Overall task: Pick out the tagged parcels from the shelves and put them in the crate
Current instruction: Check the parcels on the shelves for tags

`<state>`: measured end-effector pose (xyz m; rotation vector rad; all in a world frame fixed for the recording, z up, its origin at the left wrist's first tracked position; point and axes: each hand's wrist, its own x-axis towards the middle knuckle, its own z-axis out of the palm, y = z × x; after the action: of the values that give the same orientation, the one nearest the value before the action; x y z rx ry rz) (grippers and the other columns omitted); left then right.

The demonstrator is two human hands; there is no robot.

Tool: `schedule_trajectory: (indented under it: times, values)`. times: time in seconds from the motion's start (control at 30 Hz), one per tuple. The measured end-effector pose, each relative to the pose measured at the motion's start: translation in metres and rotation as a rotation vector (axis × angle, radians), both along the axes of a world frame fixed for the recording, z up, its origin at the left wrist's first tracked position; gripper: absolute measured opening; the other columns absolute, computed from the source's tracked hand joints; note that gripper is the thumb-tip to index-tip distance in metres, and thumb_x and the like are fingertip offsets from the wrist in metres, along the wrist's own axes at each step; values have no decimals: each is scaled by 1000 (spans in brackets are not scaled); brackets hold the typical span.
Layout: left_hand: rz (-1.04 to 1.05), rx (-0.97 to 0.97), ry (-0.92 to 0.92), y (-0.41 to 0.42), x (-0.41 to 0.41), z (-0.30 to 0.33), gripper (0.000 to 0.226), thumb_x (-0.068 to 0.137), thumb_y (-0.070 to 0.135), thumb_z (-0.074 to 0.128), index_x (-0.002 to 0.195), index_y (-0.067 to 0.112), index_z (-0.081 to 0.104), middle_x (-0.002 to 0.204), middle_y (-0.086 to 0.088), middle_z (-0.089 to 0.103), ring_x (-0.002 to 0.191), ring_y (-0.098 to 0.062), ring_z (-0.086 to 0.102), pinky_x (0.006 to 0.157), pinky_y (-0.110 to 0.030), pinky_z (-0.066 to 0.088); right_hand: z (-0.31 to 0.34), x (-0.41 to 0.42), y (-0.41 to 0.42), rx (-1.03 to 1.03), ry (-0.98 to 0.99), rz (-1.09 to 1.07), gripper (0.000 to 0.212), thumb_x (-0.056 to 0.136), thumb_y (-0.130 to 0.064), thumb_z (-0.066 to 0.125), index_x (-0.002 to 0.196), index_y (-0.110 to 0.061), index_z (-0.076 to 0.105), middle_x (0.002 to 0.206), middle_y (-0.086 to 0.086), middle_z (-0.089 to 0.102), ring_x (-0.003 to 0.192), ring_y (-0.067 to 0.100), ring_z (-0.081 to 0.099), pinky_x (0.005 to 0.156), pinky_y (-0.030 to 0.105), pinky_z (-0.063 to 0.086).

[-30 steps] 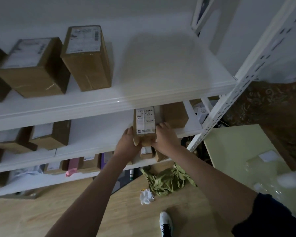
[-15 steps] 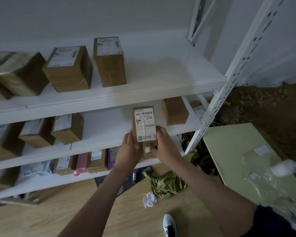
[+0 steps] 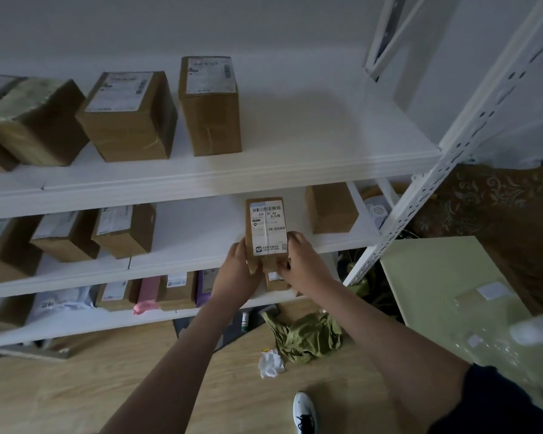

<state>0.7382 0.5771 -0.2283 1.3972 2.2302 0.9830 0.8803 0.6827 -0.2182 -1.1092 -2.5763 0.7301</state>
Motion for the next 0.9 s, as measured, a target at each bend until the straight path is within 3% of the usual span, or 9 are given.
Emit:
schedule_trajectory:
  times: [0.23,0.47,0.67,0.9]
  values:
    - [55,-34,-8,37,-34,-16,60,89,28,66,144,16,44,130,-9,55,110,-26,61,88,-38,55,-20,-43,47,-44,-75,50,55,86,-26,76,134,-12,52,130,3,51,116,19,56,96,34,54]
    - [171,-1,-26,42,-78,-29,62,87,23,71,145,19,46,131,-6,58,113,-23,58,88,-29,47,-30,-96,67,-61,-95,141,51,90,-23,71,135,-9,51,136,6,48,120,22,54,91,27,48]
    - [244,-29,-36,29,-117,-35,68,85,26,74,146,19,44,132,-5,58,112,-24,60,92,-36,51,-33,-138,63,-78,-64,215,57,89,-24,74,138,-8,52,138,8,48,125,25,51,103,39,48]
    - [292,-46,-21,8,-130,-31,72,88,15,72,150,15,37,143,-6,51,127,-23,53,102,-38,47,-26,-135,60,-71,-108,238,66,92,-27,72,147,-4,44,151,8,41,134,24,46,110,32,43]
